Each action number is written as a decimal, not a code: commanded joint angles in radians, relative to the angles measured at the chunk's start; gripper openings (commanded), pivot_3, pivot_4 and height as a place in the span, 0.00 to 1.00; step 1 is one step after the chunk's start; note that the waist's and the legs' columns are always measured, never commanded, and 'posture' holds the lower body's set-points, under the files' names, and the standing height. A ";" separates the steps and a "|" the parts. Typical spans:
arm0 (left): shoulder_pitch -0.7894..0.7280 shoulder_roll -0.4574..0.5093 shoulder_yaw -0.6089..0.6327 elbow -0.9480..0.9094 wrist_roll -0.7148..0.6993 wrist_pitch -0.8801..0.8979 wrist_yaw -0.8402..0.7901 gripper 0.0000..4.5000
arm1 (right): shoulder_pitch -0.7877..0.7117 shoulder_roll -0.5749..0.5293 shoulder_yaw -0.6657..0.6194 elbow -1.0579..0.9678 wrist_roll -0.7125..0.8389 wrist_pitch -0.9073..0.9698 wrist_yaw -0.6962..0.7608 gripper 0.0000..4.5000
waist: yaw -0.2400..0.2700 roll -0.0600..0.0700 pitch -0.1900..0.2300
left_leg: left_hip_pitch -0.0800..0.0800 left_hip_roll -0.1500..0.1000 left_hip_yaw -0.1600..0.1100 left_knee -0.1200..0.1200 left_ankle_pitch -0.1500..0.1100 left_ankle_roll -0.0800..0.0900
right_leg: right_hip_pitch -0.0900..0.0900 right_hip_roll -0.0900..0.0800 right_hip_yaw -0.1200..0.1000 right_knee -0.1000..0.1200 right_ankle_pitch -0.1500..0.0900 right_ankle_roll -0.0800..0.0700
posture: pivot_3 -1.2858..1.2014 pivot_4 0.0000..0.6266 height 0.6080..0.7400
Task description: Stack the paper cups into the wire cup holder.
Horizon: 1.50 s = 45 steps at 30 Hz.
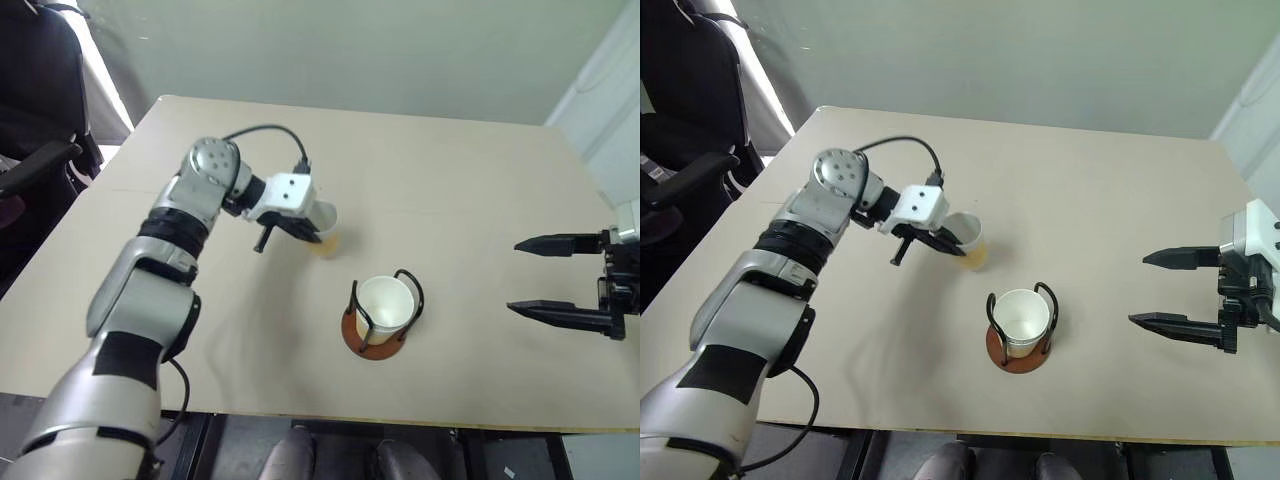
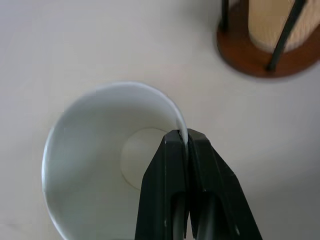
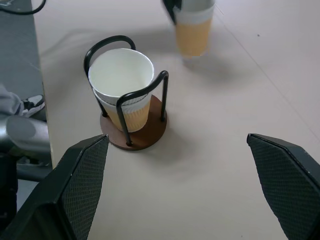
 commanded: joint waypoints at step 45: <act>-0.138 0.127 -0.454 -0.506 -0.505 -0.002 -0.034 0.93 | 0.050 0.001 -0.105 -0.089 0.047 0.031 -0.034 1.00 | -0.005 0.000 0.000 | 0.005 0.000 0.005 0.007 -0.004 0.006 | 0.003 -0.002 0.002 0.003 -0.001 0.001 | 0.52 0.24 1.00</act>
